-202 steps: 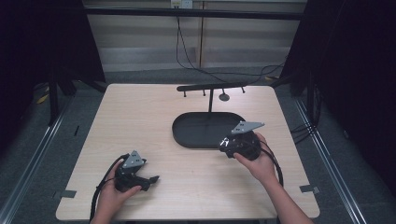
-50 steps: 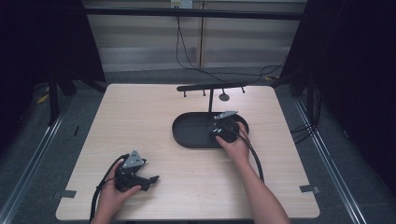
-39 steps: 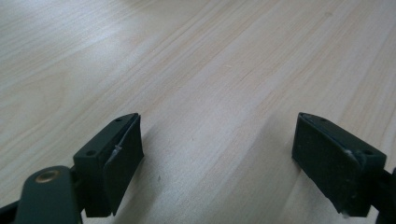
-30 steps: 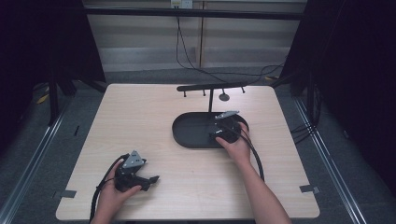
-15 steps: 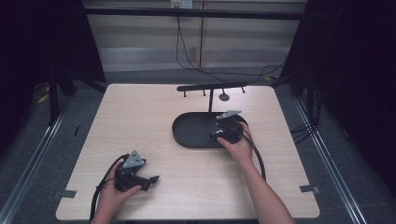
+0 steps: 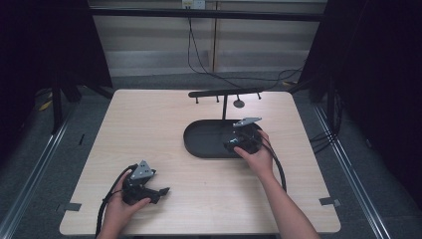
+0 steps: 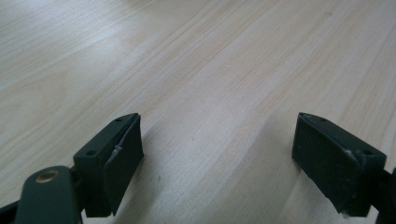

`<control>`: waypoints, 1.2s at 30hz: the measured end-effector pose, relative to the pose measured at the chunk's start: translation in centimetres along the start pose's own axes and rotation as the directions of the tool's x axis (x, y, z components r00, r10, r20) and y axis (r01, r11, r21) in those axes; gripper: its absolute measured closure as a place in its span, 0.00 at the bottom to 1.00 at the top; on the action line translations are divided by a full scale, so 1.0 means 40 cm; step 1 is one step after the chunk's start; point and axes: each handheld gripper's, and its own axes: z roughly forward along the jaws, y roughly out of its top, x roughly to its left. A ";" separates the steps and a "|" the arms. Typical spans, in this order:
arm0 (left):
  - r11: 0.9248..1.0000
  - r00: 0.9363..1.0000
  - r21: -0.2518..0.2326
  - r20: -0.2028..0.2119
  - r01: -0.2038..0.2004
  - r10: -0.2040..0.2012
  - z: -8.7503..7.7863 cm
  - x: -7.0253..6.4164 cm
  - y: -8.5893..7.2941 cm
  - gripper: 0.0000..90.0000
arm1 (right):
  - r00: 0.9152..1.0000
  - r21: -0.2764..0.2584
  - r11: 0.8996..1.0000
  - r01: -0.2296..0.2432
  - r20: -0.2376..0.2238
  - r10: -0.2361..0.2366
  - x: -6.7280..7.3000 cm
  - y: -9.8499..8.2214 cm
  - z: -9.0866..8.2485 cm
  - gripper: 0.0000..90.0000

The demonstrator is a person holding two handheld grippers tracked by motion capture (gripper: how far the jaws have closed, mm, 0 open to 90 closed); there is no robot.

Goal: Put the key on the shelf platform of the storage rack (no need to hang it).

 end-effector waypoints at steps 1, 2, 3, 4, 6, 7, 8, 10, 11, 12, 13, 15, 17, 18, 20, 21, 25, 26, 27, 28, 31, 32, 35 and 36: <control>1.000 1.000 -0.001 0.000 -0.001 0.001 0.000 0.000 0.000 0.18 | 1.000 0.000 1.000 -0.001 0.000 0.001 0.000 0.000 -0.002 0.24; 1.000 1.000 0.001 0.000 -0.001 0.001 0.000 0.000 0.000 0.18 | 1.000 0.000 1.000 0.004 0.000 -0.004 -0.002 -0.001 -0.004 0.24; 1.000 1.000 -0.001 0.000 -0.002 0.002 0.000 0.000 0.000 0.18 | 1.000 -0.001 1.000 -0.003 -0.004 0.003 -0.003 -0.002 -0.007 0.24; 1.000 1.000 -0.001 0.000 -0.002 0.002 0.000 0.000 0.000 0.18 | 1.000 -0.005 1.000 -0.008 -0.010 0.008 -0.003 -0.003 -0.011 0.24; 1.000 1.000 -0.001 0.000 0.000 0.000 0.000 0.000 0.000 0.18 | 1.000 -0.005 1.000 -0.006 -0.009 0.006 -0.002 -0.003 -0.017 0.24; 1.000 1.000 -0.001 0.000 -0.001 0.001 0.000 0.000 0.000 0.18 | 1.000 -0.012 1.000 -0.003 -0.012 0.002 -0.002 -0.003 -0.020 0.24; 1.000 1.000 -0.001 0.000 -0.001 0.001 0.000 0.000 0.000 0.18 | 1.000 -0.011 1.000 0.000 -0.016 0.000 -0.002 -0.003 -0.022 0.24; 1.000 1.000 -0.001 0.000 -0.001 0.001 0.000 0.000 0.000 0.18 | 1.000 -0.009 1.000 0.009 -0.013 -0.009 0.000 -0.005 -0.027 0.25; 1.000 1.000 -0.001 0.000 -0.001 0.001 0.000 0.000 0.000 0.18 | 1.000 -0.011 1.000 0.010 -0.012 -0.010 0.001 -0.007 -0.029 0.25; 1.000 1.000 -0.001 0.000 -0.002 0.002 0.000 0.000 0.000 0.18 | 1.000 -0.014 1.000 0.013 -0.014 -0.013 0.001 -0.009 -0.029 0.25; 1.000 1.000 0.000 0.000 -0.001 0.001 0.000 0.000 0.000 0.18 | 1.000 -0.010 1.000 0.009 -0.013 -0.009 0.001 -0.012 -0.031 0.25; 1.000 1.000 -0.001 0.000 -0.002 0.002 0.000 0.000 0.000 0.18 | 1.000 -0.011 1.000 0.004 -0.016 -0.004 0.001 -0.017 -0.035 0.25; 1.000 1.000 -0.001 0.000 -0.001 0.001 0.000 0.000 0.000 0.18 | 1.000 -0.011 1.000 0.004 -0.016 -0.005 0.001 -0.021 -0.039 0.25; 1.000 1.000 0.001 0.000 -0.001 0.001 0.000 0.000 0.000 0.18 | 1.000 -0.015 1.000 0.010 -0.017 -0.010 0.001 -0.023 -0.041 0.25; 1.000 1.000 -0.001 0.000 -0.001 0.001 0.000 0.000 0.000 0.18 | 1.000 -0.013 1.000 0.008 -0.023 -0.008 -0.002 -0.026 -0.046 0.25; 1.000 1.000 0.000 0.000 -0.001 0.001 0.000 0.000 0.000 0.18 | 1.000 -0.013 1.000 0.002 -0.028 -0.003 -0.003 -0.027 -0.048 0.24; 1.000 1.000 -0.001 0.000 -0.001 0.001 0.000 0.000 0.000 0.18 | 0.999 -0.015 1.000 -0.002 -0.037 0.002 -0.006 -0.033 -0.057 0.24; 1.000 1.000 0.000 0.000 0.000 0.000 0.000 0.000 0.000 0.18 | 0.999 -0.017 1.000 0.001 -0.036 -0.002 -0.006 -0.034 -0.060 0.24; 1.000 1.000 0.000 0.000 0.000 0.000 0.000 0.000 0.000 0.18 | 0.999 -0.018 1.000 0.001 -0.038 -0.002 -0.006 -0.035 -0.063 0.24; 1.000 1.000 -0.001 0.000 0.000 0.000 0.000 0.000 0.000 0.18 | 0.999 -0.017 1.000 0.000 -0.039 0.000 -0.006 -0.036 -0.064 0.24; 1.000 1.000 -0.001 -0.001 -0.002 0.002 0.000 0.000 0.000 0.18 | 0.999 -0.018 1.000 0.004 -0.043 -0.005 -0.005 -0.040 -0.071 0.24; 1.000 1.000 0.000 0.000 0.000 0.000 0.000 0.000 0.000 0.18 | 0.999 -0.024 1.000 0.009 -0.043 -0.010 -0.004 -0.042 -0.073 0.25; 1.000 1.000 -0.001 -0.001 -0.002 0.002 0.000 0.000 0.000 0.18 | 0.999 -0.021 1.000 0.013 -0.038 -0.014 0.001 -0.050 -0.079 0.25; 1.000 1.000 -0.001 0.000 -0.001 0.001 0.000 0.000 0.000 0.18 | 0.999 -0.023 1.000 0.020 -0.039 -0.021 0.001 -0.054 -0.080 0.25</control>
